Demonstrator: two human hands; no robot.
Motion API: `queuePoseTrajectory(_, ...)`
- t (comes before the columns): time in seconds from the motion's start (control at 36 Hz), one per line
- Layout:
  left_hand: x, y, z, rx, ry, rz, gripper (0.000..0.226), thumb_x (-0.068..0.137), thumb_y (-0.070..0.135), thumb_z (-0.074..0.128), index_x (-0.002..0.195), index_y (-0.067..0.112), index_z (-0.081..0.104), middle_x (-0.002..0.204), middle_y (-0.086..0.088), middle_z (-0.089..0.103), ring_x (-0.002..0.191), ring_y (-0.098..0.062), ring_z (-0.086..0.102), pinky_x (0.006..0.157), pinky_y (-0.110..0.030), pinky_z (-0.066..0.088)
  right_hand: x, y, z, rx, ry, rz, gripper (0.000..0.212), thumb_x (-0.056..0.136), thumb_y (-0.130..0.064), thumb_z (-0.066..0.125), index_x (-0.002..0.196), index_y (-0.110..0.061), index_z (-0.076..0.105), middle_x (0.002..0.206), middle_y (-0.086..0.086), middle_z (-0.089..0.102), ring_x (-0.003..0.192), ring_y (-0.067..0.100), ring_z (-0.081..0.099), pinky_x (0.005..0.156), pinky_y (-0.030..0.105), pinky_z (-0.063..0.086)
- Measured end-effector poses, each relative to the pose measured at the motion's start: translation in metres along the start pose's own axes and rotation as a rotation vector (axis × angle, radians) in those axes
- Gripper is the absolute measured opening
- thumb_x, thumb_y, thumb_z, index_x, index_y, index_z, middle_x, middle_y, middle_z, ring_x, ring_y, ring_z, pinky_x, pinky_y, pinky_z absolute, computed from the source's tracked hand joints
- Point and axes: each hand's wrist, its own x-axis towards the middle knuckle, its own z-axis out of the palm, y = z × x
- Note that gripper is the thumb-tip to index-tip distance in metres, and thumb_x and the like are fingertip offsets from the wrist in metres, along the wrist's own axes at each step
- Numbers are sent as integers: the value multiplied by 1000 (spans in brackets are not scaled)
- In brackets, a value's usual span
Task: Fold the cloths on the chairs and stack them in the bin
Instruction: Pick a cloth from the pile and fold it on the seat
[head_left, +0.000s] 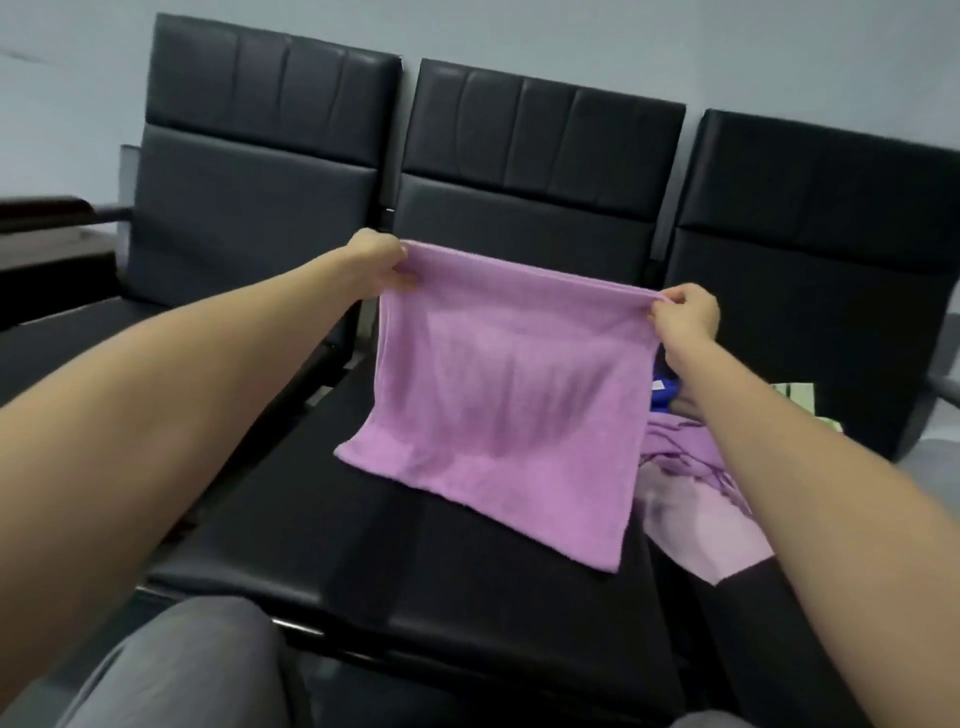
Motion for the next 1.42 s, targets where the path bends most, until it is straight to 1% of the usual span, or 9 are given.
queuePoseTrajectory(0.25,23,47,1,117,75,281,25,82,1,41,60,13,36,61,-3,34,57,-15,38,56,-29,38,23,-39,-11,-47,101,-267,21,89,3,43,99,3,62,101,13,62,86,17,50,63,14,32)
queuePoseTrajectory(0.44,28,33,-13,90,-4,378,6,68,21,51,70,16,48,67,0,47,64,-11,45,64,-28,40,15,-33,-16,-63,103,-383,17,93,2,43,98,3,59,107,13,58,87,14,46,65,12,29)
queuePoseTrajectory(0.58,8,30,-25,155,-183,321,23,93,1,53,74,13,49,73,-5,50,67,-11,52,63,-16,51,9,-14,-29,-116,-21,-381,15,91,-2,51,99,0,63,97,11,61,85,14,51,61,16,37)
queuePoseTrajectory(0.72,-14,44,-47,338,-507,59,18,97,6,49,80,12,50,81,-6,63,63,-6,69,61,-18,57,3,-5,-57,-78,-466,-146,9,88,7,56,94,6,62,81,16,60,57,10,62,56,14,53)
queuePoseTrajectory(0.83,-28,44,-68,716,-667,12,20,89,13,61,73,14,49,50,5,39,39,-1,35,35,-11,28,-10,-1,-86,-307,-1042,51,8,91,0,55,89,-3,62,77,9,60,65,14,57,57,17,51)
queuePoseTrajectory(0.97,-45,32,-80,872,-973,-297,15,76,6,71,67,14,62,47,6,41,37,-1,30,35,-10,23,-28,3,-94,-364,-1315,302,11,87,6,54,88,-2,63,72,6,63,60,10,61,58,17,53)
queuePoseTrajectory(1.08,-54,8,-80,1087,-1109,-406,19,69,9,78,68,13,59,46,4,44,38,-1,37,35,-11,24,-34,13,-89,-434,-1504,495,40,55,-6,87,91,0,70,78,10,67,67,14,66,63,20,56)
queuePoseTrajectory(1.25,-52,-34,-70,1258,-1066,-474,23,89,1,57,70,12,50,54,4,55,47,-1,45,42,-11,31,-50,28,-67,-498,-1446,562,27,87,9,52,84,-4,75,77,11,70,66,15,69,61,20,57)
queuePoseTrajectory(1.42,-40,-63,-56,1107,-657,-334,18,92,-6,51,79,1,62,78,-9,62,62,-10,61,49,-14,50,-55,56,-34,-303,-1090,428,22,94,8,47,81,-3,61,75,9,65,62,12,68,59,18,57)
